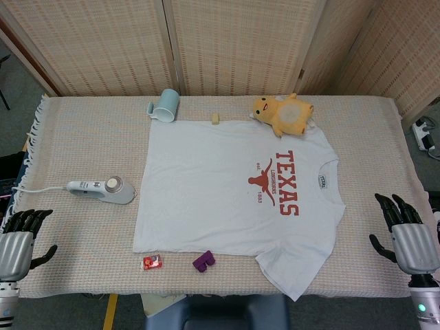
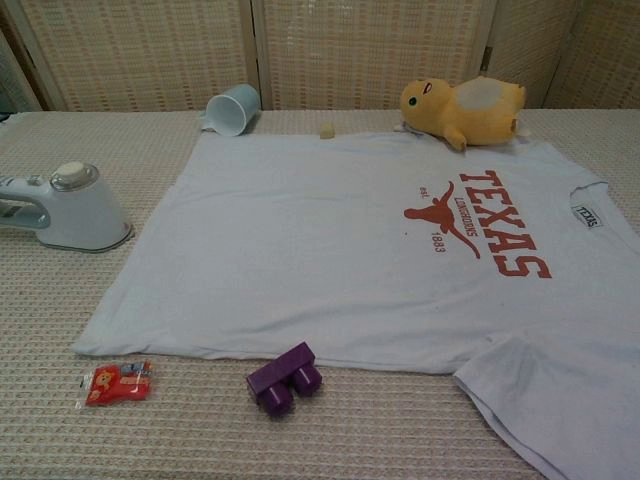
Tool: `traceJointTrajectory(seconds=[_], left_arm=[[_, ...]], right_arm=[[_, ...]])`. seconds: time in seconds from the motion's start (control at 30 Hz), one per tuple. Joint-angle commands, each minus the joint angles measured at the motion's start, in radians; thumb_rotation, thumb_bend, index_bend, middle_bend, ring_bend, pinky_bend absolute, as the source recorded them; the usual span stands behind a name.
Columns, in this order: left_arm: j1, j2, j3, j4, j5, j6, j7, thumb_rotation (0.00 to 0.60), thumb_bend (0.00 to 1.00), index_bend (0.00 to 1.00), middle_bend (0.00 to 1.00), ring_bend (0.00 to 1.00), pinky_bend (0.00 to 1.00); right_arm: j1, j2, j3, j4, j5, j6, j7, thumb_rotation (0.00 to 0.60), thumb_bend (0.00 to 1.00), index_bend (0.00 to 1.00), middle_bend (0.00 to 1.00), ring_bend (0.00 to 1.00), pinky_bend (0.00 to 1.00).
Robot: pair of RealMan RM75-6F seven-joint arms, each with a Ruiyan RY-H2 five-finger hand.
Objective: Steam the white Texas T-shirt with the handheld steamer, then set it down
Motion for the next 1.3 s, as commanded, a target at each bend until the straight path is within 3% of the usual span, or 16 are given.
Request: traceJointTrajectory(seconds=[0.03,0.47,0.67,0.97,1.3], left_arm=[[0.0,0.0,0.001,0.002,0.002,0.001,-0.001,0.6,0.25,0.23,0.26,0.18,0.18],[-0.032,0.013,-0.026,0.03,0.007,-0.021,-0.07,0.6,0.25,0.22,0.25,0.17,0.18],[-0.116,0.013,-0.07,0.026,-0.035,-0.137,-0.124,0.6,0.24,0.17,0.19,0.14,0.16],[-0.266,-0.065,-0.147,0.11,-0.124,-0.3,-0.076,0.6,0.24,0.11,0.14,0.08,0.13],[-0.376,-0.161,-0.168,0.244,-0.252,-0.455,0.004,0.6,0.24,0.11,0.13,0.08,0.13]], right_arm=[[0.0,0.001,0.0,0.0,-0.002,0.003,0.0,0.6,0.26,0.0,0.13,0.06,0.16],[-0.012,0.037,0.006,-0.034,-0.012,0.035,-0.022,0.6,0.26,0.0,0.13,0.06,0.16],[-0.012,0.076,0.018,-0.078,-0.019,0.05,-0.049,0.6,0.26,0.0,0.13,0.05,0.16],[-0.024,0.1,0.018,-0.105,-0.021,0.066,-0.061,0.6,0.26,0.0,0.13,0.04,0.16],[-0.03,0.106,0.017,-0.109,-0.017,0.068,-0.061,0.6,0.26,0.0,0.13,0.04,0.16]])
